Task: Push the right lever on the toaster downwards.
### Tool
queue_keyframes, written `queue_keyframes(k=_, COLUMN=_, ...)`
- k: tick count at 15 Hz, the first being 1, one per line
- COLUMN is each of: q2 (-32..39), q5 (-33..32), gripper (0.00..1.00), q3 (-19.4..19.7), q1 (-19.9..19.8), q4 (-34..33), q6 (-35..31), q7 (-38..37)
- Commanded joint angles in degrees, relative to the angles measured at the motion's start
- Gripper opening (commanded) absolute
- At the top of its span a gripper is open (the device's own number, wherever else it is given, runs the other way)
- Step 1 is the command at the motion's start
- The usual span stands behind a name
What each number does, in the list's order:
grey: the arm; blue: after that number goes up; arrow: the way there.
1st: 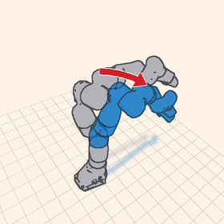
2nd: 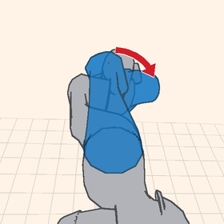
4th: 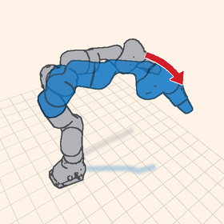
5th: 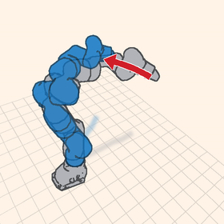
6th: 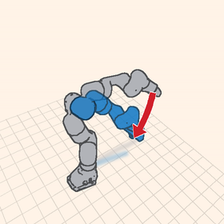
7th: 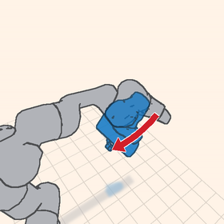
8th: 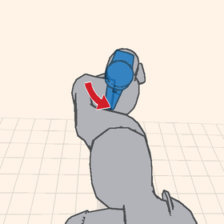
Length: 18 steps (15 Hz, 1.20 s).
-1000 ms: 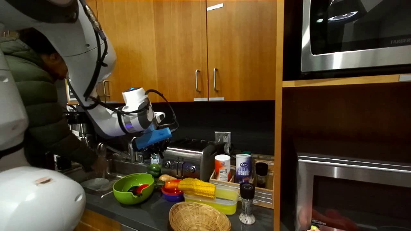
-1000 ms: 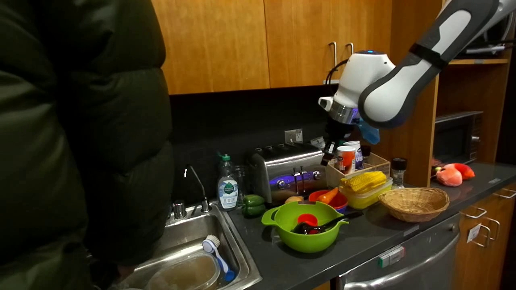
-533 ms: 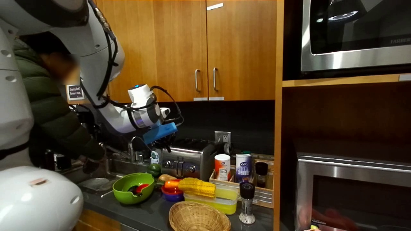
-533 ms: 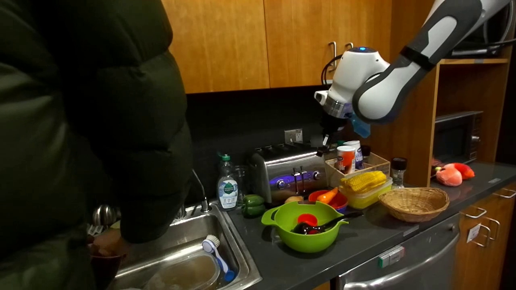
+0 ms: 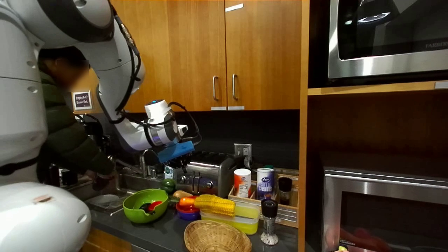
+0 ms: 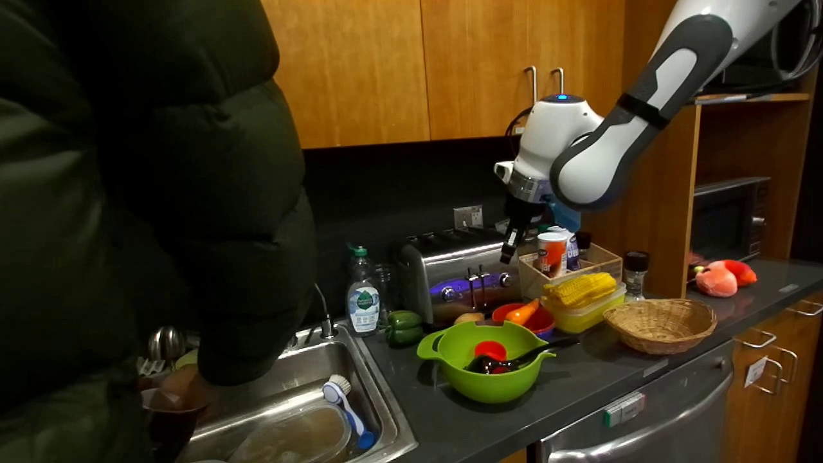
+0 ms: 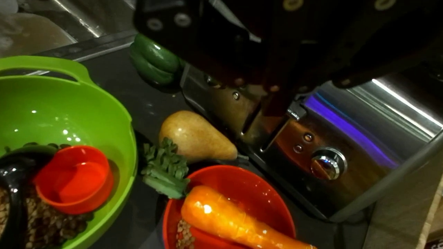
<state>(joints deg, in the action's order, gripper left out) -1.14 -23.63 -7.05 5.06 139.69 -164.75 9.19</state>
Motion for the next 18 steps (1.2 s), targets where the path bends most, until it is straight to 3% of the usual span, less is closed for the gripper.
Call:
queue_keyframes(k=1, q2=3.28, q5=-2.31, gripper=0.0, q3=-0.28, q1=0.21, q4=-4.12, q6=2.1, q7=-3.22)
queue_keyframes(k=7, q2=7.31, q5=-5.34, gripper=0.0, q3=0.02, q1=1.2, q4=-11.18, q6=6.65, q7=-6.85)
queue_keyframes(k=18, q2=13.85, q5=-3.47, gripper=0.0, q3=2.68, q1=2.47, q4=-19.76, q6=11.62, q7=-6.52)
